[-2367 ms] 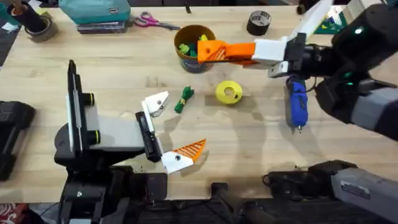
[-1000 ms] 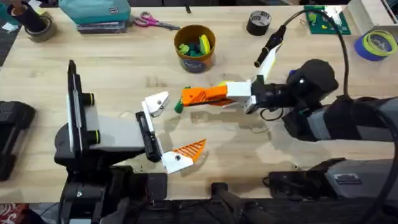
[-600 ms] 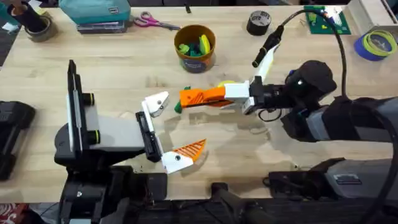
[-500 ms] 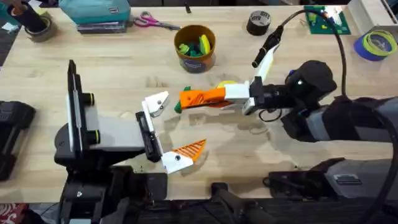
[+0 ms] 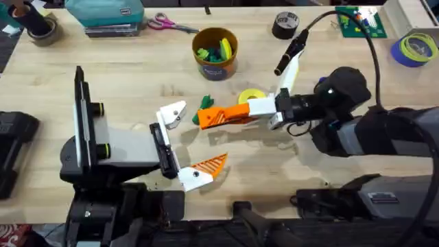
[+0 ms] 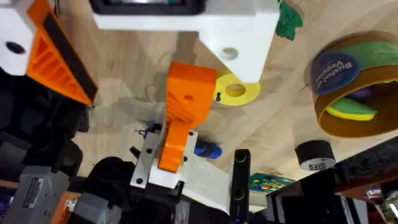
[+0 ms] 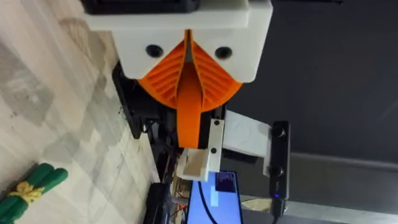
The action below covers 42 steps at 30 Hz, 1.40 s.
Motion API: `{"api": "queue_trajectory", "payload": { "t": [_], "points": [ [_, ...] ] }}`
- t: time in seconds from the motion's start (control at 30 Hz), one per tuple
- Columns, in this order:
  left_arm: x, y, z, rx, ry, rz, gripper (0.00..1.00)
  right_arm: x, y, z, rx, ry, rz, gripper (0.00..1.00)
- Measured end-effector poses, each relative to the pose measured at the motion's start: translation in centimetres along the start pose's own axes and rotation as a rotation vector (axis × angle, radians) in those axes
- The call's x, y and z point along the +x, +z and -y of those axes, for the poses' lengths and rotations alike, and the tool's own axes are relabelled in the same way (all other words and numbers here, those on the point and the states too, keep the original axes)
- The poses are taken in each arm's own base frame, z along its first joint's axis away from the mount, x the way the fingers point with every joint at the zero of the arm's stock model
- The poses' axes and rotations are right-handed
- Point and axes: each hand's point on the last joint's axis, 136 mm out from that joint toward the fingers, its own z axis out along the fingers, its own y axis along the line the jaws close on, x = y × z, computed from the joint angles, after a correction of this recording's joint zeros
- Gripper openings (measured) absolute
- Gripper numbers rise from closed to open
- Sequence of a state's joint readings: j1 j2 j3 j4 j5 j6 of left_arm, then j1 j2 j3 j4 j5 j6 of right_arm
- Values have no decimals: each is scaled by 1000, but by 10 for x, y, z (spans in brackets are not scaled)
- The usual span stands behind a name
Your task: Pick up the gripper from the table and insert it into the empty holder that is missing its gripper. Then pick up a screw, insert it into the mounting hole, and use the screwdriver to tighten it. Finally, clean up the table by picking up the vegetable and placing it into the bucket.
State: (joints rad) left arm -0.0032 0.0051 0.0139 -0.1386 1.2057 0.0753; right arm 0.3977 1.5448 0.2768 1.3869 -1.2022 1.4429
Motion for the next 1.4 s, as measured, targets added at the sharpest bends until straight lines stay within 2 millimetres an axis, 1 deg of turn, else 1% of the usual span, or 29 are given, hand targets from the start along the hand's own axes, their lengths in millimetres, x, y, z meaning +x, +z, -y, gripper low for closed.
{"api": "queue_trajectory", "payload": {
  "t": [0.23, 0.4, 0.57, 0.7, 1.0, 1.4],
  "points": [
    [0, 0, 0, 0, 0, 0, 985, 5, 5, -6, -34, -62, -28, 9],
    [0, 0, 0, 0, 0, 0, 985, 7, 8, 3, -25, -3, -41, 9],
    [0, 0, 0, 0, 0, 0, 986, 14, 13, 6, -23, 20, -69, 9],
    [0, 0, 0, 0, 0, 0, 985, 14, 15, 9, -20, 41, -74, 9],
    [0, 0, 0, 0, 0, 0, 985, 12, 28, -4, -45, 6, -114, 9],
    [0, 0, 0, 0, 0, 0, 985, 8, 29, -6, -46, 45, -103, 9]
  ]
}}
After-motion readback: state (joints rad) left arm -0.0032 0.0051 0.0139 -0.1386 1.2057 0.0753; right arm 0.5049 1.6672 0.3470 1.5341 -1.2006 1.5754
